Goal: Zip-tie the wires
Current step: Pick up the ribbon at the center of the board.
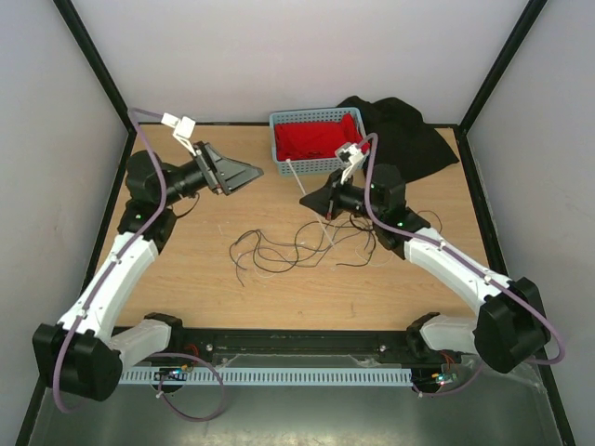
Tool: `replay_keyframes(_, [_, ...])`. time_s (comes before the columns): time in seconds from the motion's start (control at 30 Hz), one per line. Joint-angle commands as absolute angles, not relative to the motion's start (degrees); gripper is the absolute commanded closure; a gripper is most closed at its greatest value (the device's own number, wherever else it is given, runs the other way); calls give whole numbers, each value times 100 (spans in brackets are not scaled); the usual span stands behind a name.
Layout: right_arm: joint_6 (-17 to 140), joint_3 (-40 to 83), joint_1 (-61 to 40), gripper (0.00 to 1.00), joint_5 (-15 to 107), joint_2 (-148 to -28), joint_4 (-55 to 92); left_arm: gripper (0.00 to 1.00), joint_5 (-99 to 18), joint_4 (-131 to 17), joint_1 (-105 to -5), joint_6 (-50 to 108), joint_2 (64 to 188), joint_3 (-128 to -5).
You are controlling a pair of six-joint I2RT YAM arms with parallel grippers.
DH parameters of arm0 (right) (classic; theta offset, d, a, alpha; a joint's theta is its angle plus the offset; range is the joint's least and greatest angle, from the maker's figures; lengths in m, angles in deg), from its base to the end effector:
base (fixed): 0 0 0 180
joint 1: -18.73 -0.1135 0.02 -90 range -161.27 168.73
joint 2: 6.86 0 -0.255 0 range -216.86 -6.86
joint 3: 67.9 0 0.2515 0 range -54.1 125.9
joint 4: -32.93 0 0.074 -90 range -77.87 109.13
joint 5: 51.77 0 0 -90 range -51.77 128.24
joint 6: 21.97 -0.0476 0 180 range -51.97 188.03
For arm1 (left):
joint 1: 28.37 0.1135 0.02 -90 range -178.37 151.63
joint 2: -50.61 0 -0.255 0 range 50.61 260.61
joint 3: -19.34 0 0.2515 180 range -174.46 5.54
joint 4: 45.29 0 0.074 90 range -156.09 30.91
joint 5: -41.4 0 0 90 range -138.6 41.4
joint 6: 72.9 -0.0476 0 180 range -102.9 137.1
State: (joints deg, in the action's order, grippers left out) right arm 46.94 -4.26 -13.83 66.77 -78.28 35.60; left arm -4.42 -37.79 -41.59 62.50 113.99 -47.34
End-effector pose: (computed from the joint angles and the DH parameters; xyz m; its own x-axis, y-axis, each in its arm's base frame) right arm 0.2434 0.1824 0.3108 -0.3845 0.1295 -0.9140 -0.7883 0.4691 0.3981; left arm 0.2485 -0.0925 0.3762 -0.4632 -0.4157 -0.7827 0.7130 0.3498 -0.6077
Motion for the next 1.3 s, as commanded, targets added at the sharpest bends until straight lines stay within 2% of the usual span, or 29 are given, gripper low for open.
replay_keyframes(0.0, [3280,-726,-1176,100,7714,-7491,5199,12,-33,-3631,-4016,6234,10965,-4886])
replay_keyframes(0.4, [779,-1070,-1167,100,8364,-7587,7889,9,-96,-1617,-4084,6937,10703,-4258])
replay_keyframes(0.63, [589,-1043,-1327,100,8372,-7731,8280,24,-294,-786,-4615,7042,11268,-4224])
replay_keyframes(0.93, [725,-1054,-1490,100,8247,-7787,8285,28,-572,-679,-5196,6700,11622,-4389])
replay_keyframes(0.97, [742,-1051,-1506,100,8224,-7788,8290,31,-598,-679,-5234,6692,11656,-4394])
replay_keyframes(1.07, [812,-1010,-1548,100,8192,-7800,8237,52,-629,-675,-5318,6588,11729,-4412])
replay_keyframes(1.13, [911,-1005,-1586,100,8156,-7799,8120,61,-662,-666,-5356,6511,11745,-4418])
replay_keyframes(1.27, [1163,-1012,-1649,100,8034,-7768,7867,67,-718,-669,-5391,6464,11769,-4436])
